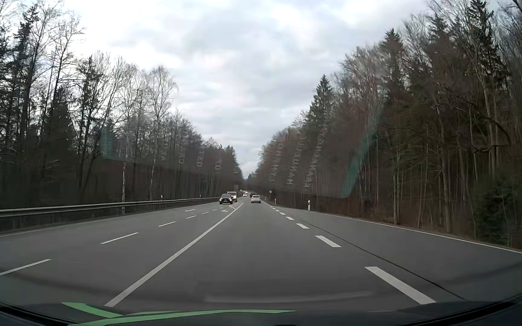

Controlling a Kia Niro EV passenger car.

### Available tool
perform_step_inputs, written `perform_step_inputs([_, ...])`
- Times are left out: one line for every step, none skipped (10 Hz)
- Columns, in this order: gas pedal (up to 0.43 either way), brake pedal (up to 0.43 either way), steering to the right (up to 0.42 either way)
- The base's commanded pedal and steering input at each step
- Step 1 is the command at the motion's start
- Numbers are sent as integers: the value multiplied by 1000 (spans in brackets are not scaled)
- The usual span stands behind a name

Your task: Follow the waypoints while adhering to traffic rules and regulations

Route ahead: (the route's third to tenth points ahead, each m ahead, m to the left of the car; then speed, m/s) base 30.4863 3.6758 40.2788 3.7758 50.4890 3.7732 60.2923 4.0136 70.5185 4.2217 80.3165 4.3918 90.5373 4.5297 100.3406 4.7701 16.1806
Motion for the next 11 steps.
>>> perform_step_inputs([169,0,-1])
perform_step_inputs([157,0,-1])
perform_step_inputs([150,0,-1])
perform_step_inputs([118,0,-1])
perform_step_inputs([118,0,0])
perform_step_inputs([87,0,0])
perform_step_inputs([79,0,0])
perform_step_inputs([67,0,0])
perform_step_inputs([59,0,0])
perform_step_inputs([59,0,0])
perform_step_inputs([47,0,0])
